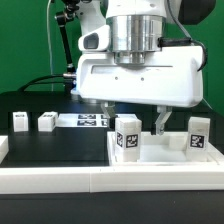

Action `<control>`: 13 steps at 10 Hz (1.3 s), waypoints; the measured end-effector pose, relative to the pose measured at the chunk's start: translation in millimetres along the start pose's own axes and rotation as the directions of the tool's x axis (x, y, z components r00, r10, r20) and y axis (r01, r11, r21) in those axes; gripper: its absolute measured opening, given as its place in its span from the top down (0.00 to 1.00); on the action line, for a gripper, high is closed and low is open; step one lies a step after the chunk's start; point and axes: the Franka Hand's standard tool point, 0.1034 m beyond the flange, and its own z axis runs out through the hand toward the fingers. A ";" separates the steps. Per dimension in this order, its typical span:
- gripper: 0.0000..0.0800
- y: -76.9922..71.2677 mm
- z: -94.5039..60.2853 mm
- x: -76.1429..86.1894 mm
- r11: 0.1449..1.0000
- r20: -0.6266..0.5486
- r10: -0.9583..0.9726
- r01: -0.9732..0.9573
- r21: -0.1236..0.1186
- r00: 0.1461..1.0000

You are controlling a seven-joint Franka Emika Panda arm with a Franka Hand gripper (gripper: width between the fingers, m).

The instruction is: Assemble square table

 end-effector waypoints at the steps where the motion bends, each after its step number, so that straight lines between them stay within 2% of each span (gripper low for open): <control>1: 0.19 0.5 0.0 0.4 0.997 0.000 -0.080 0.080 0.000 0.997; 4: 0.19 1.2 0.0 0.9 0.967 0.000 -0.255 0.255 -0.001 0.967; 7: 0.19 4.5 0.0 3.4 0.881 0.000 -0.472 0.472 -0.008 0.881; 9: 0.19 5.9 0.0 4.3 0.842 0.001 -0.539 0.539 -0.009 0.842; 12: 0.19 6.3 0.0 4.7 0.745 0.005 -0.667 0.667 -0.018 0.745; 13: 0.19 7.3 0.0 5.4 0.682 0.010 -0.731 0.731 -0.026 0.683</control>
Offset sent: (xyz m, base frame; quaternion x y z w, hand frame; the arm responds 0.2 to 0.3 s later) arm 0.0013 0.0017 0.0010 0.0048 -0.0011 -0.2034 0.9791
